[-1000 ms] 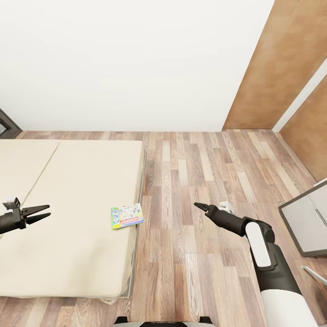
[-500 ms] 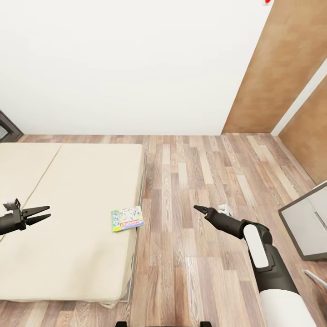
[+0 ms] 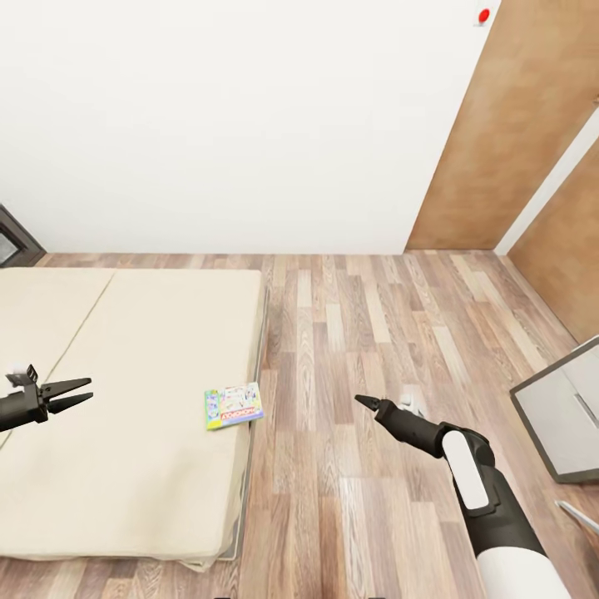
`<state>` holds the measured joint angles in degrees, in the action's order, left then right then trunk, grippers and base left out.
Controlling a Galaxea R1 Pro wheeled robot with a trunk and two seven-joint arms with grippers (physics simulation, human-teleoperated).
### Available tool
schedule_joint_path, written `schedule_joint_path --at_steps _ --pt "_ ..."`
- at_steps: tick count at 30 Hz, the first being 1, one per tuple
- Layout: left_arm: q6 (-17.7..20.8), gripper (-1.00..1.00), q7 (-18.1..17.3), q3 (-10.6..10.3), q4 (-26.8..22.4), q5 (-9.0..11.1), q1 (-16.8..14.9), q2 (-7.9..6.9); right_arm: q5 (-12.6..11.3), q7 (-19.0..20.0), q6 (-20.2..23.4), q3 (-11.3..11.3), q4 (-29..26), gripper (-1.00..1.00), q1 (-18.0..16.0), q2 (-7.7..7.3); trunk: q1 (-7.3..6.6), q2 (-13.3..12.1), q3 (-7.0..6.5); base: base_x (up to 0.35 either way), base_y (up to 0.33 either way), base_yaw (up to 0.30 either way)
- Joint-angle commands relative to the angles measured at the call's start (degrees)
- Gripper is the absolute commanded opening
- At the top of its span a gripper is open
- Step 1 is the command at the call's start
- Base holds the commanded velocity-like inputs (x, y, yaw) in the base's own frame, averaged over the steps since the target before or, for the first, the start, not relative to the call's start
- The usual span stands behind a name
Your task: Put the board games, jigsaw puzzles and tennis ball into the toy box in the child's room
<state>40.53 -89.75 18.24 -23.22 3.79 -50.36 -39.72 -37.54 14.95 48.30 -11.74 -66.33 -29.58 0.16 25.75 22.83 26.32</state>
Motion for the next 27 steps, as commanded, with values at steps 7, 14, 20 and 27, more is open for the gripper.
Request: schedule_joint_path --at_steps 7,14,20,27 --pt "0.61 1.0 -0.25 0.04 0.02 -0.18 0.02 0.31 0.27 0.34 -0.25 -0.08 0.5 1.0 1.18 0.02 0.04 0.09 -0.58 0.0 0.0 0.0" --pt "0.38 1.0 -0.25 0.03 0.03 -0.21 0.55 0.58 2.01 0.33 -0.58 0.02 0.64 1.0 2.87 0.04 0.04 0.09 -1.24 0.0 0.0 0.0" --pt "-1.11 1.0 -0.25 0.04 -0.05 -0.23 1.46 1.09 4.79 0.67 -3.9 0.08 0.76 1.0 5.22 0.07 0.04 0.09 -1.8 0.0 0.0 0.0" --pt "-1.62 1.0 -0.25 0.04 0.0 -0.33 1.78 1.04 5.78 0.83 -5.87 0.13 1.73 1.0 6.96 0.1 0.04 0.09 -2.46 0.0 0.0 0.0"
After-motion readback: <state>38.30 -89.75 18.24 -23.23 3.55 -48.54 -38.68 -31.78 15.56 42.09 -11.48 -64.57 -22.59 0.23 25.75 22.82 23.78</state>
